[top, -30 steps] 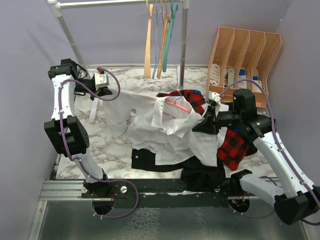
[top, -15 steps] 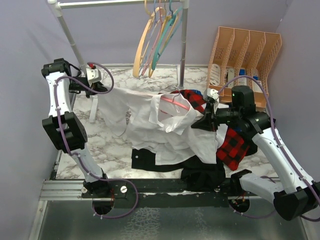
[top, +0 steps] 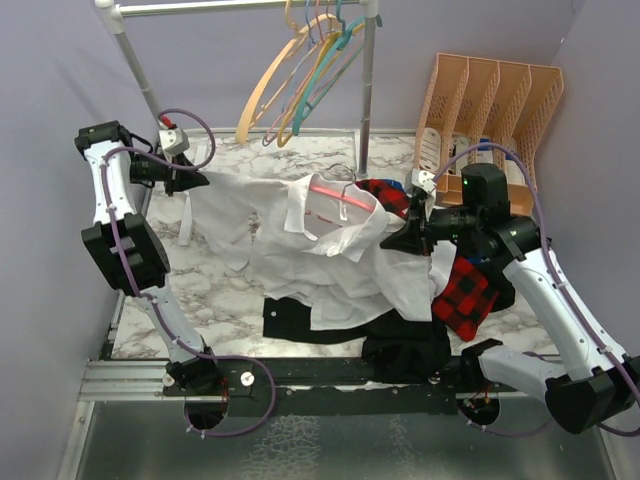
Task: Place the shirt on the hanger
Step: Hang the shirt on the hanger.
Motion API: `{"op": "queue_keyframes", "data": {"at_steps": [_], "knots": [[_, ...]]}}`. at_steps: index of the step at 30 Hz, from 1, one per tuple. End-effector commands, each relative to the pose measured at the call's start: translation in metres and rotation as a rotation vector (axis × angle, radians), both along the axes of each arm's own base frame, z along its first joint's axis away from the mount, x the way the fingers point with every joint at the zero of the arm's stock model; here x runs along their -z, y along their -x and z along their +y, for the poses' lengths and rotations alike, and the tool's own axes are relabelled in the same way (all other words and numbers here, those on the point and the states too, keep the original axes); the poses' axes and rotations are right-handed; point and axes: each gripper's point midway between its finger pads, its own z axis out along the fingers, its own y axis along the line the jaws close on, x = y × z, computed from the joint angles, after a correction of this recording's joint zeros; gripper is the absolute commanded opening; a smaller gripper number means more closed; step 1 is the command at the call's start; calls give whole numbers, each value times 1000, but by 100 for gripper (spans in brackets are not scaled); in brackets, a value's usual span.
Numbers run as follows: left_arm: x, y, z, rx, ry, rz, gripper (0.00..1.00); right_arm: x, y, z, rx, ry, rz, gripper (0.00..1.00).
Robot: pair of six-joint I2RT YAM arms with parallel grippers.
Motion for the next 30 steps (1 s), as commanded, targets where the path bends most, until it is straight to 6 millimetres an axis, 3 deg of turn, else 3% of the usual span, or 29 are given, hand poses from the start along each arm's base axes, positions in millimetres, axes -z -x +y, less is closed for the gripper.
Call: {"op": "queue_keyframes", "data": {"at_steps": [1, 4, 5, 8, 9, 15, 19, 23, 26, 30], "knots": [[31, -31, 101, -173, -138, -88, 0, -37, 14, -4, -29, -45, -72, 1], [33, -25, 102, -209, -81, -38, 2, -45, 11, -2, -24, -57, -68, 1], [32, -20, 98, -214, -65, -20, 21, -46, 10, -1, -27, -60, -59, 1], [18, -4, 80, -224, 10, -4, 92, -48, 7, 1, -29, -60, -48, 1], [9, 2, 72, -224, 34, -15, 98, -47, 5, 0, -17, -51, -55, 1], [-67, 38, 30, -211, 189, -161, 99, -11, -2, -2, 42, 45, -45, 1], [-133, 64, 2, -178, 452, -161, 99, 16, 0, 6, 31, 63, -15, 1], [-174, 87, -26, -104, 430, -237, 99, 28, -5, 12, 43, 100, -44, 1], [-198, 93, -31, -78, 385, -314, 99, 31, -16, 16, 77, 112, -82, 1], [-215, 76, -18, -92, 375, -285, 99, 32, -33, 24, 137, 63, -113, 1]]}}
